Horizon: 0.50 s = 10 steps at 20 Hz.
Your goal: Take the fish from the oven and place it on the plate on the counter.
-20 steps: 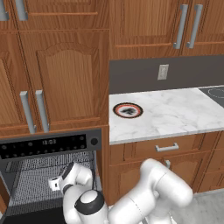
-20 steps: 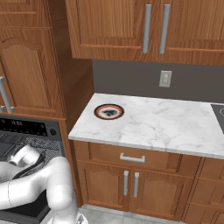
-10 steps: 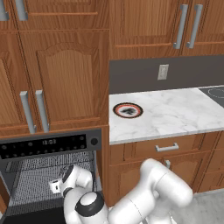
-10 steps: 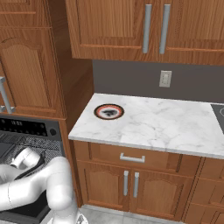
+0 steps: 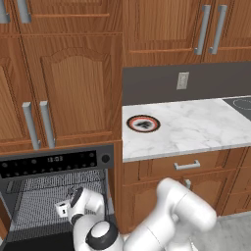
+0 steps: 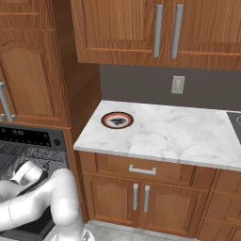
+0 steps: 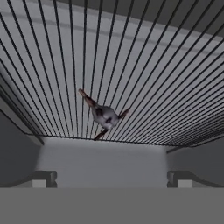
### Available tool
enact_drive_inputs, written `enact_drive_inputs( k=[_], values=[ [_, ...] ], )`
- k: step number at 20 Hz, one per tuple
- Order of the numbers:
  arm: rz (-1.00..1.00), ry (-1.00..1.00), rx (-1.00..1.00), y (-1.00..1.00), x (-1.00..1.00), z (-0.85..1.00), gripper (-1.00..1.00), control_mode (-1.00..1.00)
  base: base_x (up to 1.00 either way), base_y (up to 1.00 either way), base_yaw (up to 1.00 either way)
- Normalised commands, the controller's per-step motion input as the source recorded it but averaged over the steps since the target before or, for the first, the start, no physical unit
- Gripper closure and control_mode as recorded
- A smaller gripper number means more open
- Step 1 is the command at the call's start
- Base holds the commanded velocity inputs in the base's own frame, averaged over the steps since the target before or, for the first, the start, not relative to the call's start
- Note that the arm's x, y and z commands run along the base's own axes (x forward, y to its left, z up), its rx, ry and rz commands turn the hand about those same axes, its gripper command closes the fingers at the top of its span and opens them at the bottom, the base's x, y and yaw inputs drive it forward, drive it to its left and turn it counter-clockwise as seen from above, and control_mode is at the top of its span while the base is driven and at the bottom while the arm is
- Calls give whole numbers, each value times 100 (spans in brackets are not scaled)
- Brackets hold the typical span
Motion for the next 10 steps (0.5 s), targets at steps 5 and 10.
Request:
enact_drive_inputs(
  k=[5, 10],
  values=[
    [-1, -5, 0, -22, 0, 0, -100, -100, 0, 0, 0],
    [-1, -3, 0, -16, 6, 0, -100, -100, 0, 0, 0]
  ],
)
